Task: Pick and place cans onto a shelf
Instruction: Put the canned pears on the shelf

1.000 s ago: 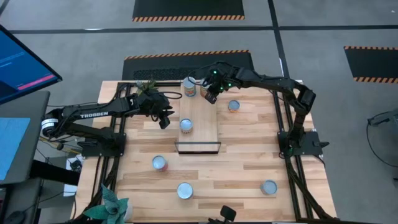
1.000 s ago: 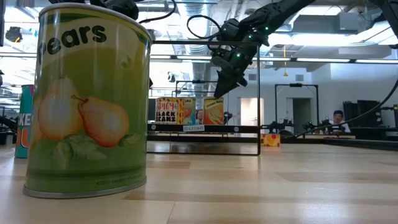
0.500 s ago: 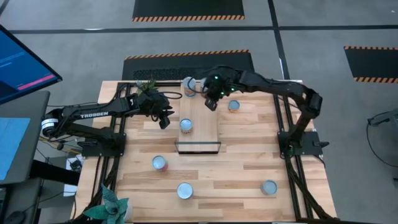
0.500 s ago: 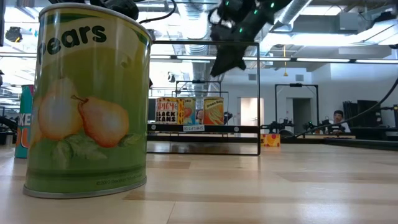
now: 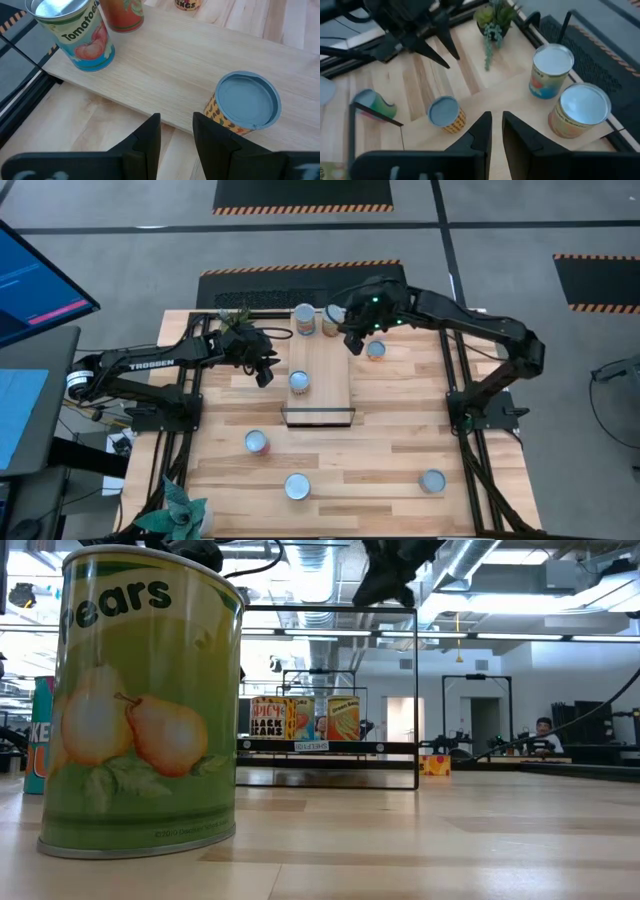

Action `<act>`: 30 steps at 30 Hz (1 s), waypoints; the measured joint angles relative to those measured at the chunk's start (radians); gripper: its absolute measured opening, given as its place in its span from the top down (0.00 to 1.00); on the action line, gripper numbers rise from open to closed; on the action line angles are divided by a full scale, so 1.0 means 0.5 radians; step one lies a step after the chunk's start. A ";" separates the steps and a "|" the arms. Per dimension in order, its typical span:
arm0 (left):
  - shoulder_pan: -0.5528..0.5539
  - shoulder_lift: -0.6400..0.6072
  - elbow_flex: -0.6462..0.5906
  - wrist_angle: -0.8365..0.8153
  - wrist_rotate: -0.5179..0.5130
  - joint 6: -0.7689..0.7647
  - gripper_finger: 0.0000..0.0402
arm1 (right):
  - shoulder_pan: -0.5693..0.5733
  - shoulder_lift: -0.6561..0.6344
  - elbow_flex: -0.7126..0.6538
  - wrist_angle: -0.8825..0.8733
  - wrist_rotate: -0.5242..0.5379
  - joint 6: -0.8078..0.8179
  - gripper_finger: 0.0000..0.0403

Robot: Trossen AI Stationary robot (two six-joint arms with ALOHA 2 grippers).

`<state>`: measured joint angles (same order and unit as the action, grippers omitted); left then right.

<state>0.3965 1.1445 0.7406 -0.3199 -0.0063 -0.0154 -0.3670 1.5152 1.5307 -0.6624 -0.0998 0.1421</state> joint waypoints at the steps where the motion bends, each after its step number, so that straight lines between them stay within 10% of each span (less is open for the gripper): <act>1: 0.000 0.000 0.000 0.000 0.000 -0.002 0.74 | 0.001 -0.013 0.000 0.002 -0.001 0.000 0.83; 18: 0.000 0.000 0.000 0.000 0.001 -0.094 0.74 | 0.019 -0.052 0.000 -0.221 -0.009 0.089 0.83; 30: -0.001 -0.061 0.000 -0.204 0.110 -0.046 0.74 | 0.090 -0.115 -0.003 -1.155 0.261 0.179 0.83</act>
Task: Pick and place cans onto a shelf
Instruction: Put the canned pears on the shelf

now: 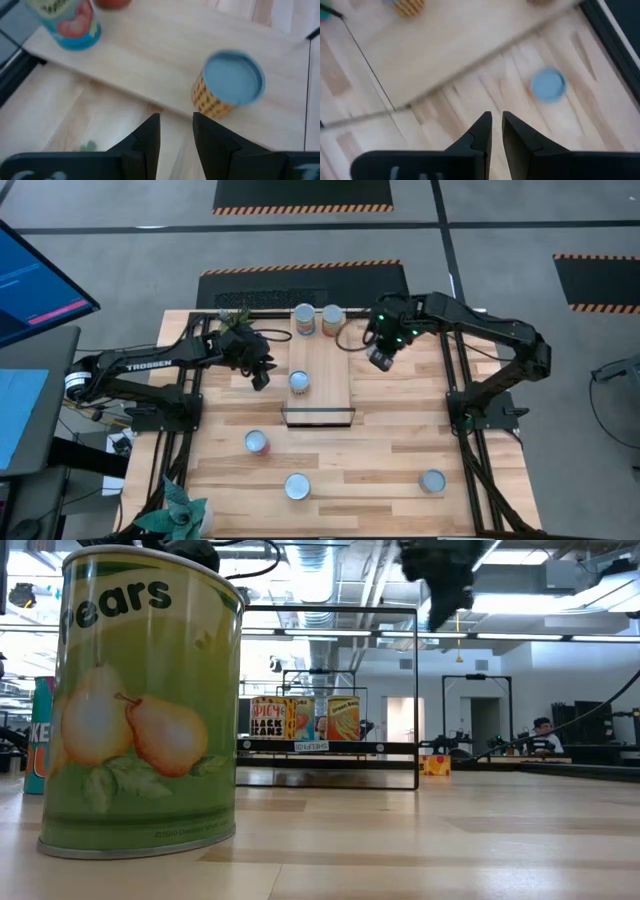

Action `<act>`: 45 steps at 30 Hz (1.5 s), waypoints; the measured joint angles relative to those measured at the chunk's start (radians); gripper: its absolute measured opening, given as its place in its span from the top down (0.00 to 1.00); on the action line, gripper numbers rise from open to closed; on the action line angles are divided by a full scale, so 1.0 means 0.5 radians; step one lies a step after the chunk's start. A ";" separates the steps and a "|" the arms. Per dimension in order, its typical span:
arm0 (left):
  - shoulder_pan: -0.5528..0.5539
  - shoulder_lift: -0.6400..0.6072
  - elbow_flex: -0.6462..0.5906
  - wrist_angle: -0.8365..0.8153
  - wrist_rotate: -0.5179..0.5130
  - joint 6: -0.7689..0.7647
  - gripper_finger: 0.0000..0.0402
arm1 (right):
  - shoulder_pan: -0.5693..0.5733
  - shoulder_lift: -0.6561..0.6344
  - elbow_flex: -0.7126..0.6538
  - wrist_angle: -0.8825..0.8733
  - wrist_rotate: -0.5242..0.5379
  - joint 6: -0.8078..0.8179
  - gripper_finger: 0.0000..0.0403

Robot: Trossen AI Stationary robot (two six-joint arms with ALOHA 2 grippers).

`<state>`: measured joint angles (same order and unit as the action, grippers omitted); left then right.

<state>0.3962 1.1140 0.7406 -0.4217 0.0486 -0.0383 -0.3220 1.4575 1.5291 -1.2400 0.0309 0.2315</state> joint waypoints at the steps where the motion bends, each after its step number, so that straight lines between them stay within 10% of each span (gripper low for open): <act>1: 0.000 -0.032 0.000 -0.068 0.000 -0.001 0.74 | 0.022 -0.025 -0.005 -0.038 0.012 0.039 0.83; 12: 0.000 -0.503 -0.002 -0.213 0.000 -0.068 0.74 | 0.373 -0.691 -0.770 0.452 0.468 0.541 0.83; 23: -0.216 -0.445 0.046 -0.272 0.308 -0.551 0.74 | 0.646 -1.170 -1.894 1.500 0.464 1.032 0.83; 40: -1.137 0.082 0.940 -1.397 -0.666 -1.207 0.74 | 0.466 -1.182 -1.990 1.525 0.453 0.616 0.83; 45: -1.154 0.271 0.921 -1.787 -0.357 -1.324 0.74 | 0.425 -1.192 -1.990 1.507 0.346 0.535 0.83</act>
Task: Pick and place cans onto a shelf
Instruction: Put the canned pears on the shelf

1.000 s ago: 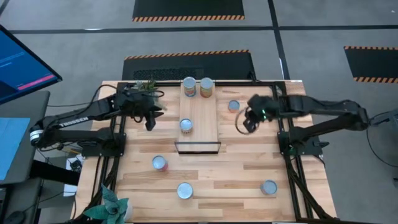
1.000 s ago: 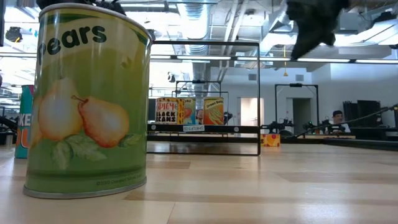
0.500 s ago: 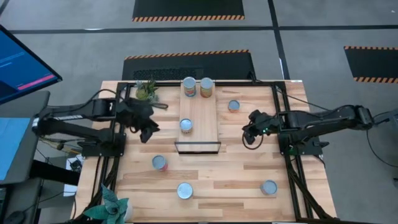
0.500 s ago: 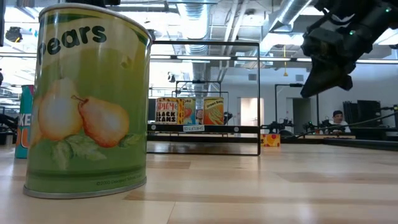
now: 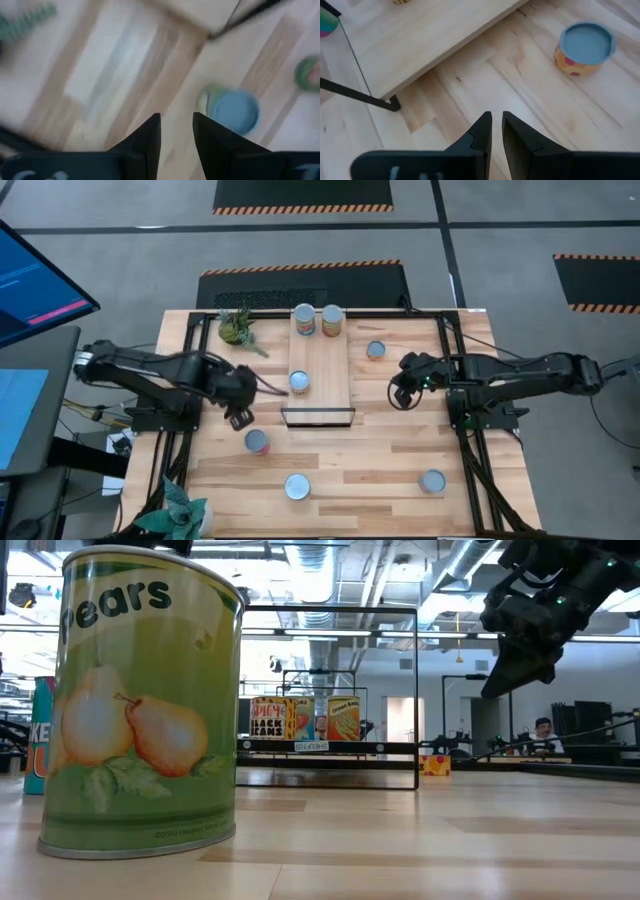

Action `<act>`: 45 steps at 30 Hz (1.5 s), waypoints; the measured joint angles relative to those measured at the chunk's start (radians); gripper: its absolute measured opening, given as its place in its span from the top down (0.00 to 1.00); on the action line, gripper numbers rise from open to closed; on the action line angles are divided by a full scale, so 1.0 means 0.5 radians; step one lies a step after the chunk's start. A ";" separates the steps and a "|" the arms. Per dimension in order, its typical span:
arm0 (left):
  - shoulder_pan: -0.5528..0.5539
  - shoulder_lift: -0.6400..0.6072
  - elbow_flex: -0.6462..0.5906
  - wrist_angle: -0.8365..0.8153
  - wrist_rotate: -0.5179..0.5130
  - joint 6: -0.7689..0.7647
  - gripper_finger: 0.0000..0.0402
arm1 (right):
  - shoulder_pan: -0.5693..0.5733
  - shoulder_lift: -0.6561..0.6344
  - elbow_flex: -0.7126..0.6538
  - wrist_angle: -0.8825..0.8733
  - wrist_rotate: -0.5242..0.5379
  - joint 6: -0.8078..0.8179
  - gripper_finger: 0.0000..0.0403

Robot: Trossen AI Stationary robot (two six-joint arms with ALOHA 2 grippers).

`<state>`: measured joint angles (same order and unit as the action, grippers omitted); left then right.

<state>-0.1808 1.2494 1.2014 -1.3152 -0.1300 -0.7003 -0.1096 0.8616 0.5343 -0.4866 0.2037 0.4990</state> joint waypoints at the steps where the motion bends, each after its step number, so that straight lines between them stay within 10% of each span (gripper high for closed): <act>1: -0.010 0.029 -0.011 -0.013 0.020 -0.019 0.74 | 0.001 0.000 0.000 0.000 -0.004 -0.001 0.83; 11: -0.095 0.277 -0.138 0.139 0.136 -0.038 0.69 | 0.006 0.003 0.000 -0.021 -0.002 -0.021 0.83; 21: -0.367 0.353 -0.035 1.080 0.104 -0.316 0.72 | -0.011 0.004 0.002 -0.150 0.000 -0.209 0.83; 34: -0.587 0.908 0.694 0.619 0.073 -0.482 0.87 | -0.028 0.002 0.002 -0.217 -0.152 -0.216 0.83; 45: -0.772 0.955 0.664 0.773 -0.035 -0.908 0.72 | 0.091 0.002 0.002 -0.211 -0.175 -0.218 0.83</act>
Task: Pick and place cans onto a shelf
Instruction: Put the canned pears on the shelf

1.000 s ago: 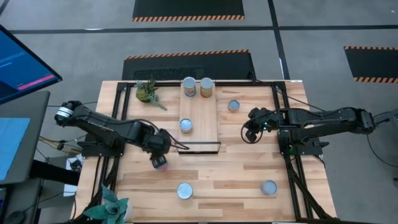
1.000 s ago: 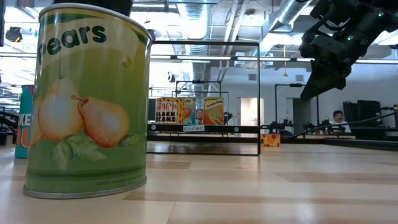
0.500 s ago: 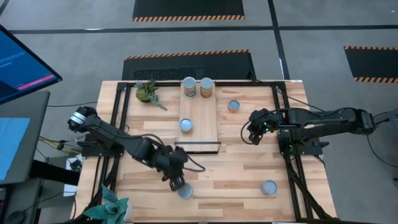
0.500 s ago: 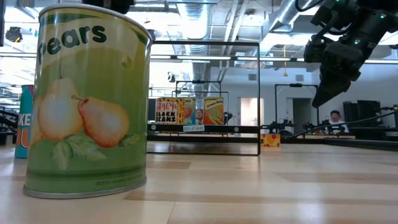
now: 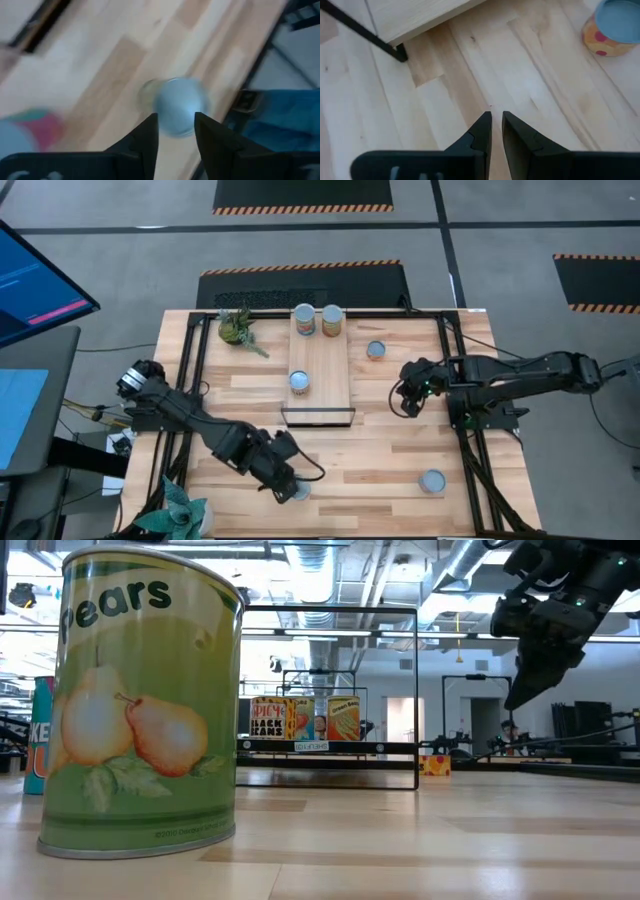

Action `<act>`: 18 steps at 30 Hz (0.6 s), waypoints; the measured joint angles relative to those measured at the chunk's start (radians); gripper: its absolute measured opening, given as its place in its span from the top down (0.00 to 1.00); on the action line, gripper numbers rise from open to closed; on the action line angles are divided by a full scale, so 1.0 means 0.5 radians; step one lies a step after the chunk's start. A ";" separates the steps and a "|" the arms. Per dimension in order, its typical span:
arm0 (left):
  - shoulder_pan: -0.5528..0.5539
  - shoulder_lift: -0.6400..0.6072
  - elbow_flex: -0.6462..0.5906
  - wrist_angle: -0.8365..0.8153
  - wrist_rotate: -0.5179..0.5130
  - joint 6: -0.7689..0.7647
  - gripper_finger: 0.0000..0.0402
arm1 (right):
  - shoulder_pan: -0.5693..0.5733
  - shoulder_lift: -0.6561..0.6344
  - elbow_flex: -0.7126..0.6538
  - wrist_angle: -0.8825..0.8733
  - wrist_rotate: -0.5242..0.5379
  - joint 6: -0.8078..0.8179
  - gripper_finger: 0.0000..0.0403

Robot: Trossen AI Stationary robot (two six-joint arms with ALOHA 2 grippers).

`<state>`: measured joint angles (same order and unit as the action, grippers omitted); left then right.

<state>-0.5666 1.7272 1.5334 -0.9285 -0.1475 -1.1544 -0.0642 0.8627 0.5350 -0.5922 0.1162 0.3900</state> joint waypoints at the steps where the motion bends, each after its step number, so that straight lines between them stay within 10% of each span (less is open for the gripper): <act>1: -0.010 0.023 0.004 0.065 -0.004 0.008 0.70 | 0.016 0.000 0.000 0.000 -0.003 0.002 0.83; 18: -0.015 0.216 -0.015 -0.085 -0.177 -0.124 0.68 | 0.097 0.001 0.000 -0.015 0.014 0.002 0.83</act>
<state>-0.5739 1.8349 1.5257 -0.9709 -0.2360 -1.2163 -0.0154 0.8631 0.5350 -0.5997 0.1231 0.3912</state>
